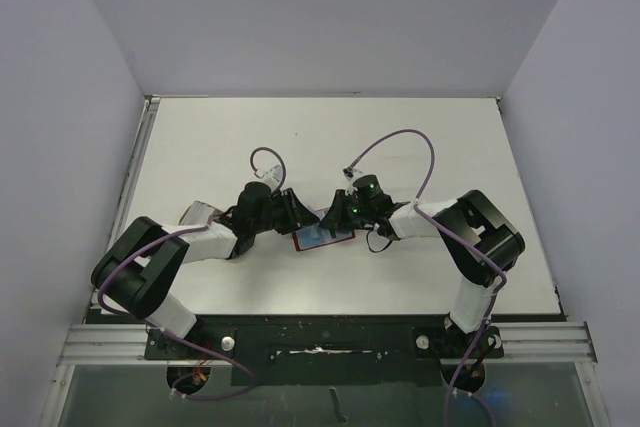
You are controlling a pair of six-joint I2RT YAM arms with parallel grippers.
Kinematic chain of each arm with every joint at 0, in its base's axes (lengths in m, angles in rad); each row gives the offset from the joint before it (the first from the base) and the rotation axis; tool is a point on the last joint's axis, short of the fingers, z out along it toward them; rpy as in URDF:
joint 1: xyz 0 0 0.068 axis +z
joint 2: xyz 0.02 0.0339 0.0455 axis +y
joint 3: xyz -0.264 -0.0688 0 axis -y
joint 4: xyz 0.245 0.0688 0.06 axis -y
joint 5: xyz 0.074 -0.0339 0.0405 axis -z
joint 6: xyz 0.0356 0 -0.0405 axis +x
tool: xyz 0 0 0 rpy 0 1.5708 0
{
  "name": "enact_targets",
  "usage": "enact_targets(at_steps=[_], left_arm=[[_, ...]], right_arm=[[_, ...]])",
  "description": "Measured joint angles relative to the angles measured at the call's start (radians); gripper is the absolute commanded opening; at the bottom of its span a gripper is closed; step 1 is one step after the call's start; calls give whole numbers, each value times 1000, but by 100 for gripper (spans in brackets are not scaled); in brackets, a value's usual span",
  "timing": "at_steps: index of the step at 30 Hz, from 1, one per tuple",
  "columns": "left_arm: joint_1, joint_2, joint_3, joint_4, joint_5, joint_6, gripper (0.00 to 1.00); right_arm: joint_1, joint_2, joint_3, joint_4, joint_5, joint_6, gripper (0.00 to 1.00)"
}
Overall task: Put the credit cards into the card holder
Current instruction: Turn over the card slot in the card holder.
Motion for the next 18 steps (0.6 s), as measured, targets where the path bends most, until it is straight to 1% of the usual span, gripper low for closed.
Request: enact_targets(at_steps=[6,13,18], left_arm=[[0,-2,4,-2,3,6,30],[0,-2,17,-9,10,10,26],[-3,-2,27,-10,15,16,25]], right_arm=[[-4,-5,0,-4,1,0,18],[-7,-21,0,-14,7,-4,22],[-8,-31,0,-26,18,-9,25]])
